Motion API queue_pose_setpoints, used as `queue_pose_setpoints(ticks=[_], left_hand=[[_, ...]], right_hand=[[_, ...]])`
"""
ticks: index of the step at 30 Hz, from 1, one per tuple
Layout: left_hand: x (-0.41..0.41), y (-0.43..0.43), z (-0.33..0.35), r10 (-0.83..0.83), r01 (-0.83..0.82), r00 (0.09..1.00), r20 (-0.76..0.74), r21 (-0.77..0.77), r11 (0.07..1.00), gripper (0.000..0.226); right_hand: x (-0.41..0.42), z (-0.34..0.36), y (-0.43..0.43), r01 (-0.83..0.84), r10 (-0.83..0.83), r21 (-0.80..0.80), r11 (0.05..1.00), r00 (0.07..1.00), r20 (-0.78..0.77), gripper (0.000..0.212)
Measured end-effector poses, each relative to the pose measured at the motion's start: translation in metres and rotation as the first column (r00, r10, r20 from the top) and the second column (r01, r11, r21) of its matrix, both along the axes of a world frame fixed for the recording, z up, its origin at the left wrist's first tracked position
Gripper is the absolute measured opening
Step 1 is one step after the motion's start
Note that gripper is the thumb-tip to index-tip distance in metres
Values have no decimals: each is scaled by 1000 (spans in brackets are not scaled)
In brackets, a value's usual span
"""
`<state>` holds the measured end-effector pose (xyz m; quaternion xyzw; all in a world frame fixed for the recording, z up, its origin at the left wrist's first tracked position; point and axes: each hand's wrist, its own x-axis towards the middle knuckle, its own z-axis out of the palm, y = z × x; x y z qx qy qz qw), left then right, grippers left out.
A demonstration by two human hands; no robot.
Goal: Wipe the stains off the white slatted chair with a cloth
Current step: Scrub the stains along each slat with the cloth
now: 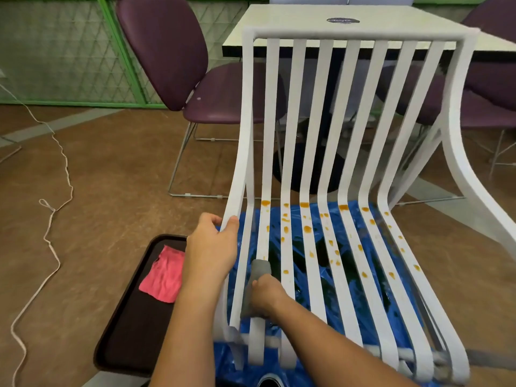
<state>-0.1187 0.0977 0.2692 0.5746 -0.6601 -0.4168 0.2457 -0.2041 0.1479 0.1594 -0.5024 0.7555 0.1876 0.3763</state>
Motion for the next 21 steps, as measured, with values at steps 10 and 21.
queue_pose_setpoints(ticks=[10,21], left_hand=[[-6,-11,-7,-96,96,990,104,13,995,39],[8,-12,0,-208,195,959,194,86,977,45]], right_hand=[[-20,-3,-58,-209,241,156,966,943,-229,57],[-23,7,-59,-204,209,105,973,977,-34,38]])
